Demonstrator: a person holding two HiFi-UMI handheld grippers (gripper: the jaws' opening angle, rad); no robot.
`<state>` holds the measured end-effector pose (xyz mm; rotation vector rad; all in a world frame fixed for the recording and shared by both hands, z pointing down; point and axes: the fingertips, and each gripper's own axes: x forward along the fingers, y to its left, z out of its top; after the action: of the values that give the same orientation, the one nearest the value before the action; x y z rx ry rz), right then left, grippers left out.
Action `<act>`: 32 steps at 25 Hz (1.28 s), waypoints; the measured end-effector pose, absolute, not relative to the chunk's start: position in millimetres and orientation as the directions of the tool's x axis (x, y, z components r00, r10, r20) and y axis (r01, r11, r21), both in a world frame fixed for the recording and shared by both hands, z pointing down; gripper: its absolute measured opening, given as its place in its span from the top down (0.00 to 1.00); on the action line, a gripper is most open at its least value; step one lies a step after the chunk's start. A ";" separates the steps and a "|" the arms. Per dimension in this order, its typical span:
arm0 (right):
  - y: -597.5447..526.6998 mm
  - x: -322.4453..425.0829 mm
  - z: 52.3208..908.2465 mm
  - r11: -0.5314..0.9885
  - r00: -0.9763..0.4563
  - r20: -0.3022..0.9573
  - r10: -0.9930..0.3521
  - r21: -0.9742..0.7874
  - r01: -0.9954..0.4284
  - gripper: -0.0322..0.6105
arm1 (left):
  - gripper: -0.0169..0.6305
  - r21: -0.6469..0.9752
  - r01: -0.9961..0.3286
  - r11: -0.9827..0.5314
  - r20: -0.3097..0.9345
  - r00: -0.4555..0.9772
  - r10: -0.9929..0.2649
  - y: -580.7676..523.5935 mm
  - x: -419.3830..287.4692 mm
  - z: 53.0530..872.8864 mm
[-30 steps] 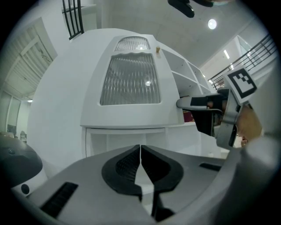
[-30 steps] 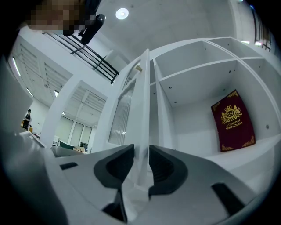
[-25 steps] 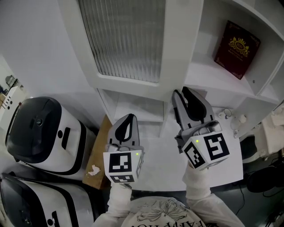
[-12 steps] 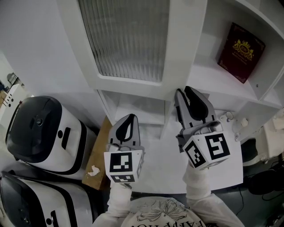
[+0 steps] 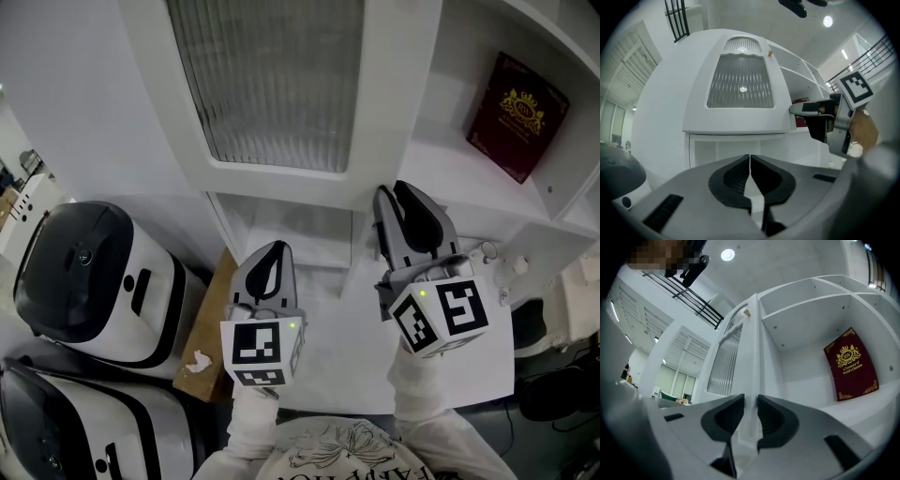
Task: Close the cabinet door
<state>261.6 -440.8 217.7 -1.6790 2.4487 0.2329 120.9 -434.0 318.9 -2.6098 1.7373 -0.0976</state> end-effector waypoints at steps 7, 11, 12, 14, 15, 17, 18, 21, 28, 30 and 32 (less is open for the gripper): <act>-447.9 263.7 217.9 0.363 -0.360 -0.222 -0.906 0.033 -0.931 0.81 | 0.96 -0.041 -0.924 -0.380 0.048 0.378 -0.925 -438.8 123.0 318.7; -451.6 264.5 218.2 0.363 -0.361 -0.223 -0.905 0.033 -0.931 0.81 | 0.96 -0.040 -0.924 -0.379 0.047 0.377 -0.925 -441.2 125.0 320.0; -452.4 264.5 218.4 0.363 -0.361 -0.223 -0.906 0.033 -0.931 0.82 | 0.96 -0.040 -0.924 -0.379 0.046 0.378 -0.925 -441.7 125.3 320.0; -454.1 264.5 218.6 0.363 -0.362 -0.222 -0.905 0.035 -0.931 0.82 | 0.96 -0.039 -0.925 -0.379 0.045 0.377 -0.925 -442.9 125.6 319.9; -455.1 264.8 218.6 0.364 -0.362 -0.222 -0.905 0.035 -0.931 0.82 | 0.96 -0.039 -0.925 -0.378 0.045 0.377 -0.925 -443.5 125.9 319.7; -457.0 265.6 218.6 0.364 -0.363 -0.221 -0.905 0.034 -0.931 0.82 | 0.96 -0.039 -0.925 -0.377 0.045 0.375 -0.926 -444.8 126.7 319.4; -457.9 266.1 218.5 0.364 -0.362 -0.221 -0.905 0.033 -0.931 0.82 | 0.96 -0.040 -0.926 -0.377 0.045 0.375 -0.926 -445.4 127.1 319.2; -460.3 266.7 218.5 0.362 -0.360 -0.222 -0.906 0.031 -0.932 0.82 | 0.96 -0.039 -0.926 -0.375 0.048 0.373 -0.926 -446.8 127.3 319.5; -462.4 265.4 218.2 0.357 -0.354 -0.226 -0.907 0.030 -0.934 0.82 | 0.96 -0.040 -0.927 -0.372 0.049 0.370 -0.928 -447.9 123.8 320.4; -462.4 265.6 218.5 0.355 -0.352 -0.227 -0.908 0.028 -0.934 0.82 | 0.96 -0.040 -0.927 -0.372 0.050 0.370 -0.928 -448.0 123.8 320.8; -462.9 266.3 218.6 0.353 -0.349 -0.227 -0.909 0.024 -0.935 0.82 | 0.96 -0.041 -0.927 -0.373 0.050 0.371 -0.927 -448.1 124.4 320.5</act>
<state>266.3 -462.9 218.6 -1.6786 2.4362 0.2231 124.4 -448.1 320.5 -2.5958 1.7562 -0.1006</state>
